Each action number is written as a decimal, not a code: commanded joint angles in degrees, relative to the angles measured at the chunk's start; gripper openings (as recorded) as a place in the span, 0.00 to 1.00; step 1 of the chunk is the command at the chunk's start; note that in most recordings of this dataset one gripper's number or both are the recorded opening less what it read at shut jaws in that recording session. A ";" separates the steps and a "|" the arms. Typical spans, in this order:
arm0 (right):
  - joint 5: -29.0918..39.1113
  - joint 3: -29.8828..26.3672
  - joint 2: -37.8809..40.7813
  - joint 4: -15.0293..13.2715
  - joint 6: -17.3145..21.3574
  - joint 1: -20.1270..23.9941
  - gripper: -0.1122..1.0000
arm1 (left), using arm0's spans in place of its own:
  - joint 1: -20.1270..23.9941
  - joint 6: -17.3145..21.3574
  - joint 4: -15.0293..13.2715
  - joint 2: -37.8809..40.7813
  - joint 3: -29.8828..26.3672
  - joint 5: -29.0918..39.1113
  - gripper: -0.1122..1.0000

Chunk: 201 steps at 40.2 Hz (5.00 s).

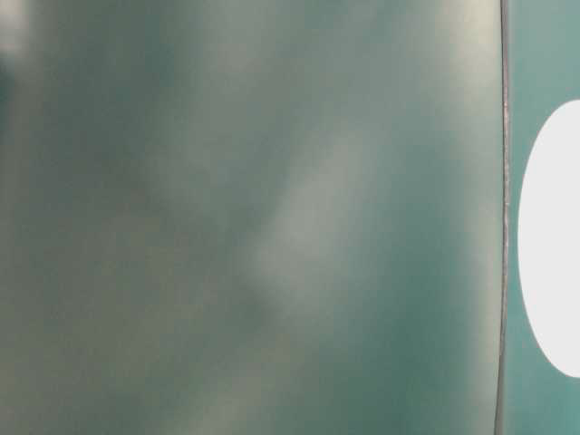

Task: Scoop the yellow hexagonal prism block from the bowl with a spoon using the right arm.

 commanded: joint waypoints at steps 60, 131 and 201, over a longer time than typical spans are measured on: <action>-13.97 6.15 19.07 5.98 1.49 5.98 0.62 | 0.00 0.79 0.70 0.09 -2.11 5.01 0.11; -56.25 11.07 66.62 24.08 5.27 28.39 0.62 | 0.00 0.53 0.70 0.18 -2.46 5.98 0.11; -55.20 10.02 67.06 25.75 3.16 28.39 0.41 | 0.00 0.53 0.70 0.26 -2.46 6.06 0.11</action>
